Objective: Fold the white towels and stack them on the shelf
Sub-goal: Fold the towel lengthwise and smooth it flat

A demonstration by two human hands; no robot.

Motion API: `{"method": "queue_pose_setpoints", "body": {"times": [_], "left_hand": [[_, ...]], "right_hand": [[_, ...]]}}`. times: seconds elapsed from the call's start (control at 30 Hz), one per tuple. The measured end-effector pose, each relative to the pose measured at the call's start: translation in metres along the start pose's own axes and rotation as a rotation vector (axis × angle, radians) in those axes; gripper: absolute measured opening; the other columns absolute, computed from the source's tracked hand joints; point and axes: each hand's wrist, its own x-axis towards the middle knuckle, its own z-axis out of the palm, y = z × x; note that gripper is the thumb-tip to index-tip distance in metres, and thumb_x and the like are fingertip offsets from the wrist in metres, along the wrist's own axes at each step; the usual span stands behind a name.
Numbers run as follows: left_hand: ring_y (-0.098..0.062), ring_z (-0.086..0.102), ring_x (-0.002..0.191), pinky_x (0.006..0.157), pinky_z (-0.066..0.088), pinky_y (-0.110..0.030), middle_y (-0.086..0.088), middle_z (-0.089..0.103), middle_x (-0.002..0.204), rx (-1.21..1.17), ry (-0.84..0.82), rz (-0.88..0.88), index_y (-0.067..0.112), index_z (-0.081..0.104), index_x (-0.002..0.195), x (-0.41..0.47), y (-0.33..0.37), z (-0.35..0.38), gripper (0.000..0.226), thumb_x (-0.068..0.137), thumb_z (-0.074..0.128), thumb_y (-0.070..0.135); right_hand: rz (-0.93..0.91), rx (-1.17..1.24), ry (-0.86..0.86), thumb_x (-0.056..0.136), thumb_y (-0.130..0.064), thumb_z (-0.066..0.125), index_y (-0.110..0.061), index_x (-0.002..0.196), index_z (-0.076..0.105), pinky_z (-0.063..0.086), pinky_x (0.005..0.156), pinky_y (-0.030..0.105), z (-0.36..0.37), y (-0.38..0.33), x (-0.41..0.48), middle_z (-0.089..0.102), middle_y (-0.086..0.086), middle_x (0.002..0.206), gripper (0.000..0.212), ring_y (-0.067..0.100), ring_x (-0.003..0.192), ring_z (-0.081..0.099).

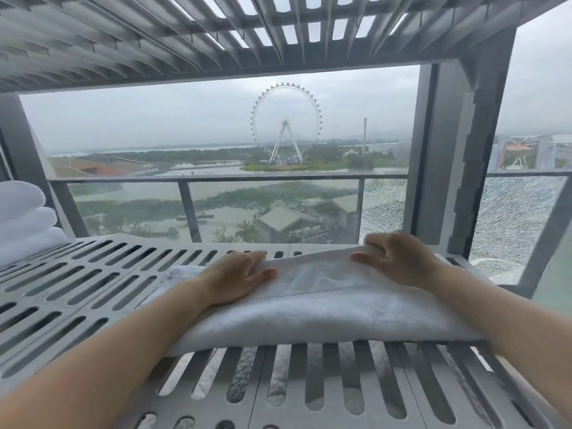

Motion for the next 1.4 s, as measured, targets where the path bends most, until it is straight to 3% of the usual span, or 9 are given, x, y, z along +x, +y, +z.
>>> {"method": "queue_pose_setpoints", "body": {"times": [0.2, 0.37, 0.47, 0.53, 0.7, 0.93, 1.1, 1.27, 1.4], "left_hand": [[-0.006, 0.047, 0.067, 0.056, 0.032, -0.022, 0.011, 0.051, 0.077, 0.082, -0.070, 0.037, 0.031, 0.041, 0.073, 0.015, 0.012, -0.006, 0.027, 0.091, 0.038, 0.052], [-0.010, 0.053, 0.105, 0.091, 0.041, -0.033, 0.008, 0.056, 0.125, -0.205, -0.194, 0.037, 0.032, 0.054, 0.121, 0.051, 0.049, 0.001, 0.040, 0.094, 0.033, 0.053], [-0.012, 0.050, 0.118, 0.102, 0.035, -0.031, 0.007, 0.054, 0.132, -0.380, -0.251, 0.034, 0.029, 0.051, 0.130, 0.061, 0.067, 0.012, 0.047, 0.095, 0.032, 0.053], [-0.014, 0.053, 0.114, 0.095, 0.038, -0.028, 0.004, 0.058, 0.128, -0.325, -0.223, 0.074, 0.025, 0.053, 0.128, 0.059, 0.072, 0.021, 0.051, 0.094, 0.030, 0.056], [-0.018, 0.056, 0.073, 0.057, 0.035, -0.027, -0.001, 0.061, 0.081, -0.153, -0.086, 0.122, 0.015, 0.056, 0.101, 0.053, 0.074, 0.030, 0.048, 0.091, 0.036, 0.058], [-0.016, 0.057, 0.088, 0.072, 0.041, -0.026, 0.000, 0.064, 0.101, -0.222, 0.038, 0.078, 0.016, 0.058, 0.108, 0.052, 0.074, 0.030, 0.036, 0.088, 0.054, 0.046], [-0.011, 0.048, 0.075, 0.069, 0.038, -0.026, 0.007, 0.051, 0.088, -0.112, 0.006, 0.104, 0.023, 0.047, 0.070, 0.052, 0.065, 0.022, 0.037, 0.084, 0.053, 0.056], [-0.010, 0.046, 0.067, 0.063, 0.036, -0.030, 0.007, 0.050, 0.077, 0.014, -0.050, 0.070, 0.016, 0.052, 0.072, 0.042, 0.049, 0.013, 0.050, 0.085, 0.042, 0.063], [-0.014, 0.048, 0.067, 0.063, 0.037, -0.031, 0.004, 0.056, 0.076, 0.093, -0.026, 0.044, 0.020, 0.045, 0.074, 0.042, 0.054, 0.010, 0.046, 0.087, 0.036, 0.064]], "right_hand": [[0.065, 0.045, -0.169, 0.081, -0.061, 0.052, -0.027, 0.058, 0.045, 0.032, 0.052, 0.027, 0.007, 0.006, 0.004, 0.047, -0.011, 0.055, 0.042, 0.008, 0.053, 0.043], [0.200, 0.224, -0.353, 0.072, -0.047, 0.044, -0.018, 0.059, 0.050, 0.031, 0.056, 0.030, 0.006, 0.014, 0.010, 0.049, -0.004, 0.059, 0.032, 0.012, 0.057, 0.042], [0.224, 0.206, -0.391, 0.075, -0.045, 0.054, -0.023, 0.060, 0.055, 0.035, 0.058, 0.028, 0.003, 0.017, 0.010, 0.052, -0.009, 0.061, 0.027, 0.009, 0.059, 0.047], [0.188, 0.165, -0.302, 0.080, -0.042, 0.060, -0.025, 0.062, 0.056, 0.037, 0.058, 0.024, 0.004, 0.019, 0.009, 0.056, -0.011, 0.064, 0.025, 0.009, 0.064, 0.051], [-0.025, -0.065, -0.097, 0.082, -0.048, 0.060, -0.037, 0.072, 0.054, 0.027, 0.051, 0.014, -0.013, 0.016, 0.022, 0.046, -0.022, 0.058, 0.016, 0.010, 0.059, 0.049], [0.146, -0.066, -0.255, 0.084, -0.062, 0.044, -0.031, 0.064, 0.042, 0.031, 0.056, 0.026, 0.019, 0.038, 0.010, 0.051, -0.014, 0.064, 0.037, 0.015, 0.069, 0.052], [0.101, -0.108, -0.183, 0.086, -0.061, 0.041, -0.030, 0.069, 0.043, 0.030, 0.055, 0.026, 0.019, 0.038, 0.009, 0.051, -0.010, 0.063, 0.036, 0.016, 0.065, 0.052], [0.052, -0.148, -0.232, 0.089, -0.047, 0.043, -0.031, 0.076, 0.043, 0.029, 0.056, 0.026, 0.013, 0.023, 0.012, 0.046, -0.014, 0.062, 0.021, 0.017, 0.066, 0.051], [0.030, -0.027, -0.285, 0.091, -0.046, 0.041, -0.030, 0.062, 0.040, 0.029, 0.052, 0.026, 0.025, -0.004, 0.026, 0.043, -0.014, 0.059, 0.033, 0.004, 0.057, 0.043]]}}
